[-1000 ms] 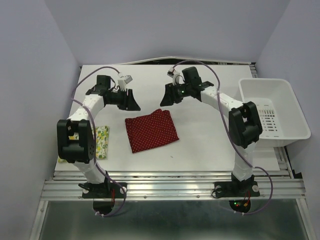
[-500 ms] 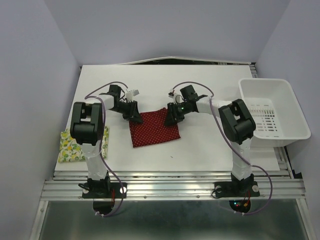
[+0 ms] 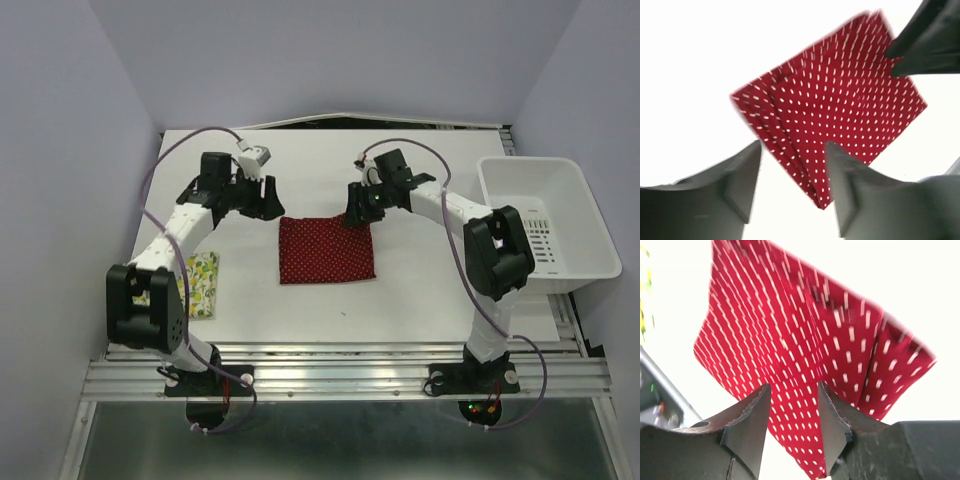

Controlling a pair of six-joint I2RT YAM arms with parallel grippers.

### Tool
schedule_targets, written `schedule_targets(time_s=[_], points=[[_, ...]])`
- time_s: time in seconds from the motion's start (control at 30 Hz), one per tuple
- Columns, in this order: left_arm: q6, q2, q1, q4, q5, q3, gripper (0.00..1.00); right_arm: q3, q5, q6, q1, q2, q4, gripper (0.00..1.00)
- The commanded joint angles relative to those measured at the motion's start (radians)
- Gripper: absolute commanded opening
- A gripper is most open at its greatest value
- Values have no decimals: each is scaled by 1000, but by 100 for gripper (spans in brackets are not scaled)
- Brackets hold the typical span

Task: Fold and stack the skirts
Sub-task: Fold the skirt

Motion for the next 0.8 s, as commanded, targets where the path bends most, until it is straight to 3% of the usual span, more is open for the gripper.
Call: schedule_targets(time_s=[0.0, 0.1, 0.17, 0.27, 0.4, 0.57, 0.77], points=[[-63, -236, 25, 110, -178, -48, 71, 189, 170, -6, 58, -88, -1, 48], [-158, -311, 63, 94, -272, -60, 92, 319, 313, 8, 118, -47, -41, 50], [-233, -345, 109, 93, -322, -72, 98, 396, 443, 41, 198, 16, -105, 50], [-312, -328, 158, 43, -294, -78, 98, 557, 549, 96, 294, 132, -208, 50], [-364, -325, 314, 79, -171, -123, 98, 709, 669, 139, 382, 255, -274, 54], [-339, -270, 341, 39, -169, -92, 99, 841, 750, 149, 460, 366, -277, 57], [-327, -249, 341, 45, -177, -114, 99, 857, 841, 153, 489, 426, -265, 57]])
